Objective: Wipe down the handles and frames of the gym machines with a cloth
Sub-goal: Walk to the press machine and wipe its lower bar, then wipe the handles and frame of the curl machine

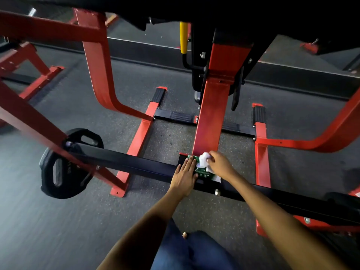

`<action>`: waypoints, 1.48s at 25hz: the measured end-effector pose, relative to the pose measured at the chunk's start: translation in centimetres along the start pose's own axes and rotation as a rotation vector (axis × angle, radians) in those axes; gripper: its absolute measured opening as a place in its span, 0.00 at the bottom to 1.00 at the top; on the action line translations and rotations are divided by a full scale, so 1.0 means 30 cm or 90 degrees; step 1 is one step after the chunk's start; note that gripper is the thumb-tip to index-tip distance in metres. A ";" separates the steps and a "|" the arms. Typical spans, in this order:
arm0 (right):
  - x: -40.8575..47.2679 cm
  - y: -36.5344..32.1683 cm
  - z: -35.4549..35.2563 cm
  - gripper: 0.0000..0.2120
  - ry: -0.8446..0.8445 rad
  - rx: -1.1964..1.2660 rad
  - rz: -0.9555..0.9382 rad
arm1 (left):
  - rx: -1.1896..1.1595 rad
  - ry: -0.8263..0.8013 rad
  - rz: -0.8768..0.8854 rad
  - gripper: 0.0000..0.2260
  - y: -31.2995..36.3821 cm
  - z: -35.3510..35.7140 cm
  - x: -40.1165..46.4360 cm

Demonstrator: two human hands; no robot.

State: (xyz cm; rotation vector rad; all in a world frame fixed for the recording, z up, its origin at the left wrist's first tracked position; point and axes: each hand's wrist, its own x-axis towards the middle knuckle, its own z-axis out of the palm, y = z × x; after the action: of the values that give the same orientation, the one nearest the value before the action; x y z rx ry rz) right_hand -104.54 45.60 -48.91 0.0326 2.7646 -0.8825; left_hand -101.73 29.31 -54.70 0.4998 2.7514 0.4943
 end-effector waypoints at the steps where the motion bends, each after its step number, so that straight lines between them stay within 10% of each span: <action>1: -0.003 -0.001 0.000 0.05 0.031 0.040 0.035 | -0.002 0.002 0.001 0.26 0.000 0.002 0.000; 10: 0.001 -0.070 -0.010 0.10 0.286 0.284 0.095 | 0.001 -0.001 0.008 0.26 -0.006 -0.004 -0.001; 14: 0.000 -0.094 -0.086 0.15 0.230 0.316 0.015 | -0.007 -0.017 0.002 0.28 -0.004 -0.046 -0.004; 20: 0.018 -0.169 -0.207 0.11 0.092 0.229 0.049 | 0.014 0.026 -0.051 0.28 -0.028 -0.265 0.001; 25: -0.061 -0.370 -0.287 0.22 0.124 0.137 -0.095 | 0.073 0.120 -0.080 0.25 -0.033 -0.508 -0.083; 28: -0.112 -0.520 -0.297 0.05 0.158 0.070 -0.149 | 0.091 0.157 -0.110 0.18 -0.058 -0.652 -0.217; 37: -0.452 -0.928 -0.010 0.05 0.191 -0.178 -0.235 | 0.082 0.290 -0.250 0.14 -0.255 -0.755 -0.884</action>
State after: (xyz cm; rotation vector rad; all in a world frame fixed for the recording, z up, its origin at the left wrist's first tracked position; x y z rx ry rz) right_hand -94.04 23.70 -29.70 -0.4410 3.2148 -0.5968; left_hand -88.03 6.08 -31.29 -0.1575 3.2150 0.3659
